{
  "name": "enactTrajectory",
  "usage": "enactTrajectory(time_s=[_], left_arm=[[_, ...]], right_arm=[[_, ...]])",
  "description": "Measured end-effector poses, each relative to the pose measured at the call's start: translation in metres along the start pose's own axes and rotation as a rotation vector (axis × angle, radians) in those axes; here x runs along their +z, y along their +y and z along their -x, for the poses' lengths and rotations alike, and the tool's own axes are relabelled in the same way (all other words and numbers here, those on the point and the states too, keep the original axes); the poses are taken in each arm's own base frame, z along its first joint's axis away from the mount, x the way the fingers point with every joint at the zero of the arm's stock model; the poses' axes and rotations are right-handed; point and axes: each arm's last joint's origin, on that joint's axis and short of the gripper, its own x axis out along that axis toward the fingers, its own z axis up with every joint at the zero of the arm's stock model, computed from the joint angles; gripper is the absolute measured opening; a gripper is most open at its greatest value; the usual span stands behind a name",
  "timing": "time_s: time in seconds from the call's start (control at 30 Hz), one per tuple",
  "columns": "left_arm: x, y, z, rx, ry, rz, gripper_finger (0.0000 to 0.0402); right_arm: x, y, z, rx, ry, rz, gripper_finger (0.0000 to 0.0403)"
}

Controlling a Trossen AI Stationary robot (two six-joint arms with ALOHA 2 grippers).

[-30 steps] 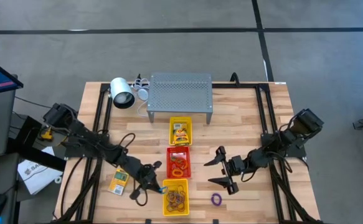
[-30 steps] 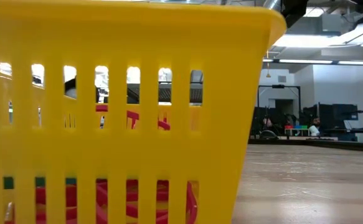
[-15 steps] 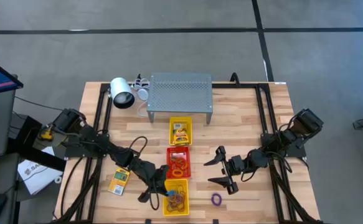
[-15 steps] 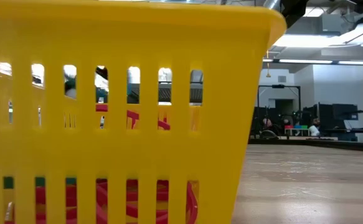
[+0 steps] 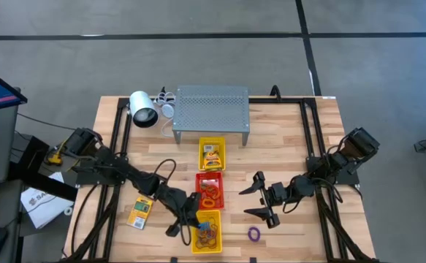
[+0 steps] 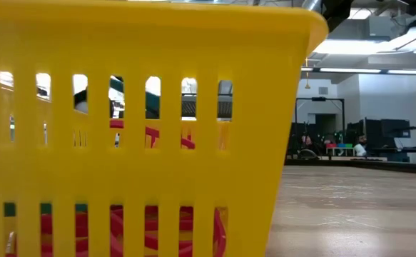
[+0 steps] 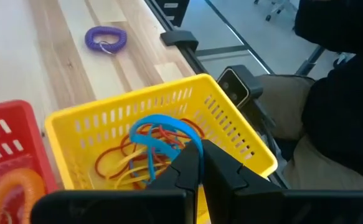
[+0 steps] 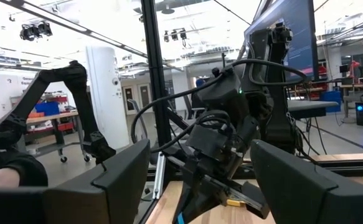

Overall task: Pick & Place Office Desk Supplies
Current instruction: Put the blue rubber band into the bottom yellow bin

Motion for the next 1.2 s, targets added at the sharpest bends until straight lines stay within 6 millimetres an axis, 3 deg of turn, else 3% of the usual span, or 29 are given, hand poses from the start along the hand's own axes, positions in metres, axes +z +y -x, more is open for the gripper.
enactTrajectory(time_s=[0.23, 0.77, 1.2], left_arm=[[0.003, 0.000, -0.005, 0.000, 0.001, -0.008, 0.0005], [-0.003, 0.009, -0.052, -0.035, 0.147, 0.019, 0.0006], [-0.002, 0.011, -0.052, -0.026, 0.146, 0.024, 0.0006]], right_arm=[[0.000, 0.000, 0.000, 0.000, 0.000, 0.001, 0.0273], [-0.001, 0.000, 0.000, -0.001, 0.007, -0.001, 0.0273], [-0.001, 0.000, 0.000, -0.001, 0.007, -0.004, 0.0273]])
